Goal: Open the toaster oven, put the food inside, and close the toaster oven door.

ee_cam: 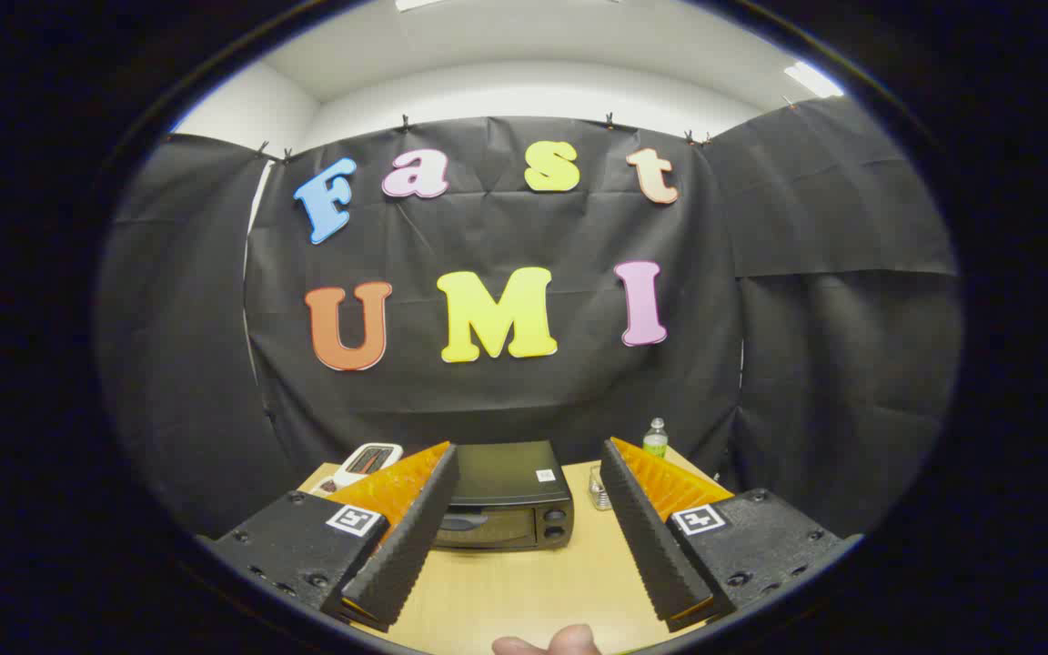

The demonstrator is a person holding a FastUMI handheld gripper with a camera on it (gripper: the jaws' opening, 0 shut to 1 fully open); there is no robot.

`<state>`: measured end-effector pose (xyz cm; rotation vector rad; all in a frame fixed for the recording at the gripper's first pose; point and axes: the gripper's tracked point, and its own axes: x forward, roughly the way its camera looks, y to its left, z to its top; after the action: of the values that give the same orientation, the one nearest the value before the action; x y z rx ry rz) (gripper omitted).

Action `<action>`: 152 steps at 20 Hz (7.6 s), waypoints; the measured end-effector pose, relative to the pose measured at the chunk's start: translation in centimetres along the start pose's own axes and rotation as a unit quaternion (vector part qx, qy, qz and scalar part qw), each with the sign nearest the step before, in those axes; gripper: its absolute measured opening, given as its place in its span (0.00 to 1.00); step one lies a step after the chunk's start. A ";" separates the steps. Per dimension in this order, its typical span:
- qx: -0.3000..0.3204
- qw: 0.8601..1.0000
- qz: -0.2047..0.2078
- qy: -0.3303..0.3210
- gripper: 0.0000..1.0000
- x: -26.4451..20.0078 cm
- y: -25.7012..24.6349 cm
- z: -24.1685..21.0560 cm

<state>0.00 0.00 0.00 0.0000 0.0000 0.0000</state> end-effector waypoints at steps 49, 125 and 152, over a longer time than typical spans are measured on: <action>-0.023 0.985 0.077 0.155 1.00 21.8 10.8 -20.8; 0.067 0.829 0.287 0.476 1.00 -6.8 22.5 -26.0; 0.316 0.733 0.316 0.513 0.25 -3.4 24.2 -23.7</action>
<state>-3.44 24.18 -23.74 0.6953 1.1278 0.6954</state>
